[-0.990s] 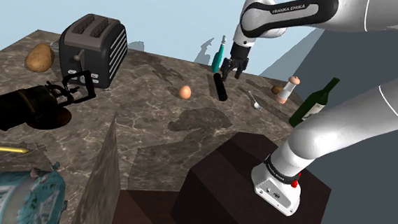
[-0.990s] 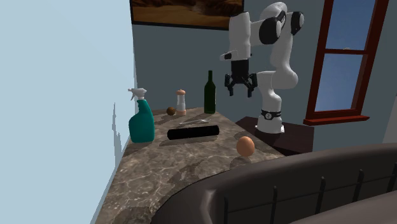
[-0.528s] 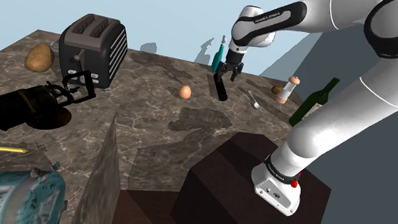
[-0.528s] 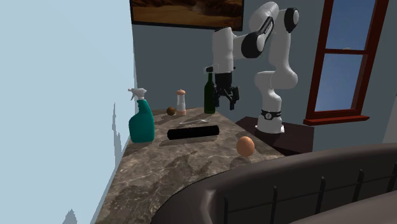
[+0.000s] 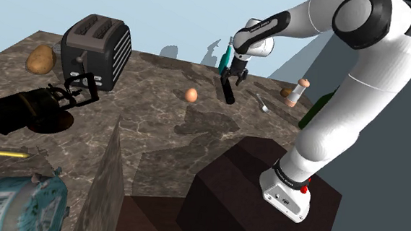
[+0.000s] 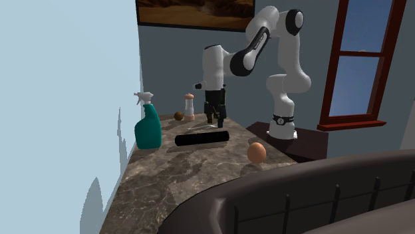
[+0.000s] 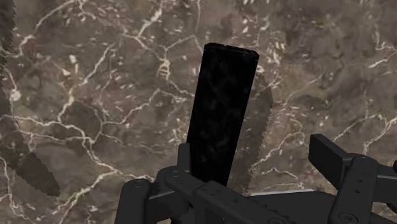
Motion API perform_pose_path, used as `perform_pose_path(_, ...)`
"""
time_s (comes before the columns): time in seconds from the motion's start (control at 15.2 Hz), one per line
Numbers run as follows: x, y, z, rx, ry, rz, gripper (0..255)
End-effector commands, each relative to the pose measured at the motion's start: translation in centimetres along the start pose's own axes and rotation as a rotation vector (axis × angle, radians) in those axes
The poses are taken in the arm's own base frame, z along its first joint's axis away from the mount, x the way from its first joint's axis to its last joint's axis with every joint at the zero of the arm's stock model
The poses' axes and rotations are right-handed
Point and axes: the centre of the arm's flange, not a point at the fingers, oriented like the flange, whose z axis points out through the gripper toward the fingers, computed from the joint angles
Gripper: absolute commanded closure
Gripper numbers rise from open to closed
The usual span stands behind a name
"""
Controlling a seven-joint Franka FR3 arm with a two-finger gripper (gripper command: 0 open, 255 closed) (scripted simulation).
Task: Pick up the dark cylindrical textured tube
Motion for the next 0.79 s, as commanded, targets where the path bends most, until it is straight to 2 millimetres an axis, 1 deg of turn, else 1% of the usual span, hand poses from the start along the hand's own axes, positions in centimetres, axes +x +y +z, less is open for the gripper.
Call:
perform_pose_path(0.0,1.7,1.3,1.2,0.005,0.012,0.044,0)
perform_pose_path(0.13,3.3,2.8,2.5,0.01,0.024,0.088,0)
perform_pose_path(0.2,3.3,2.8,2.5,0.01,0.024,0.088,0)
perform_pose_path(0.59,3.4,2.9,5.7,0.01,0.024,0.088,0)
perform_pose_path(0.66,3.4,2.9,6.5,0.01,0.024,0.088,0)
perform_pose_path(0.73,3.4,2.9,6.5,0.01,0.024,0.088,0)
